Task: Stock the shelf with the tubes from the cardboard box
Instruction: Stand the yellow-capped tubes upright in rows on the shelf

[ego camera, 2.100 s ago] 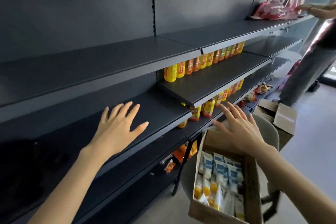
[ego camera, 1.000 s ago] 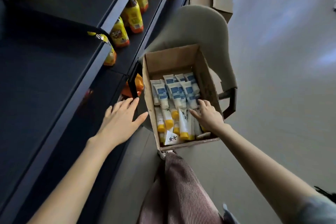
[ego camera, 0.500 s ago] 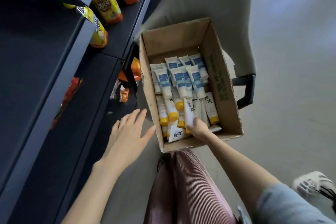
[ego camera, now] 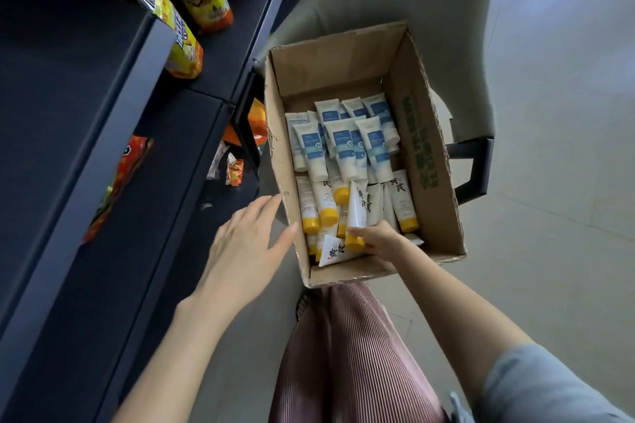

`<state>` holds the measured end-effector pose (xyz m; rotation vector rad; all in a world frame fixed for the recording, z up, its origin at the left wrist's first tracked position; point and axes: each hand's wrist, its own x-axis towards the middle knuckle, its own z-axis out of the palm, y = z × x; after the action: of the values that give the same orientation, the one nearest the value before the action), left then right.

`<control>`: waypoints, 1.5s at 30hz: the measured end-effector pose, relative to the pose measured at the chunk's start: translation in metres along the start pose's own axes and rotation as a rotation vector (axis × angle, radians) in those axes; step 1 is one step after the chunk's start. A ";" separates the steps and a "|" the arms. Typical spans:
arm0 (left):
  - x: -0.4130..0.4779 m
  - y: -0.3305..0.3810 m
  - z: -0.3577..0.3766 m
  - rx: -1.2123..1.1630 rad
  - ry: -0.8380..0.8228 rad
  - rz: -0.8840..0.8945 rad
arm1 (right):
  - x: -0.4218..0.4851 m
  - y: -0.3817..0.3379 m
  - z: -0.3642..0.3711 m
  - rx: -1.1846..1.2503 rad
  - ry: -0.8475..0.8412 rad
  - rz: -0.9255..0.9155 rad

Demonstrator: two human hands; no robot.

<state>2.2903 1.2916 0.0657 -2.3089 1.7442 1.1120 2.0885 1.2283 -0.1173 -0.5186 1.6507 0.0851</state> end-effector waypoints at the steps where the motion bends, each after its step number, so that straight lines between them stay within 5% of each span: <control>1: 0.000 0.002 -0.001 -0.025 0.007 -0.001 | -0.004 -0.003 -0.001 0.042 -0.051 0.001; 5: 0.004 0.011 -0.004 -0.166 0.035 -0.022 | -0.030 -0.013 -0.008 0.113 -0.205 -0.068; 9: 0.009 0.021 -0.005 -0.346 0.055 -0.035 | -0.081 -0.027 -0.006 0.102 -0.282 -0.339; 17: 0.020 0.050 -0.008 -0.991 0.244 0.001 | -0.149 -0.047 0.011 -0.042 -0.077 -0.883; 20: 0.021 0.047 -0.008 -1.059 0.359 -0.025 | -0.159 -0.052 0.018 -0.090 -0.032 -0.986; 25: 0.018 0.030 -0.010 -1.142 0.357 -0.095 | -0.147 -0.058 0.011 -0.179 -0.185 -0.944; 30: 0.007 0.005 -0.008 -1.172 0.370 -0.172 | -0.099 -0.053 -0.012 -0.224 -0.148 -0.738; 40: -0.012 -0.030 0.003 -1.232 0.293 -0.292 | -0.020 -0.006 0.010 -0.946 -0.307 -0.526; 45: -0.013 -0.040 0.000 -1.262 0.305 -0.297 | 0.001 0.005 0.025 -1.081 -0.160 -0.583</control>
<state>2.3229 1.3175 0.0579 -3.3115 0.6057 2.2946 2.1100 1.2411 -0.1238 -1.7330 1.1270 0.5821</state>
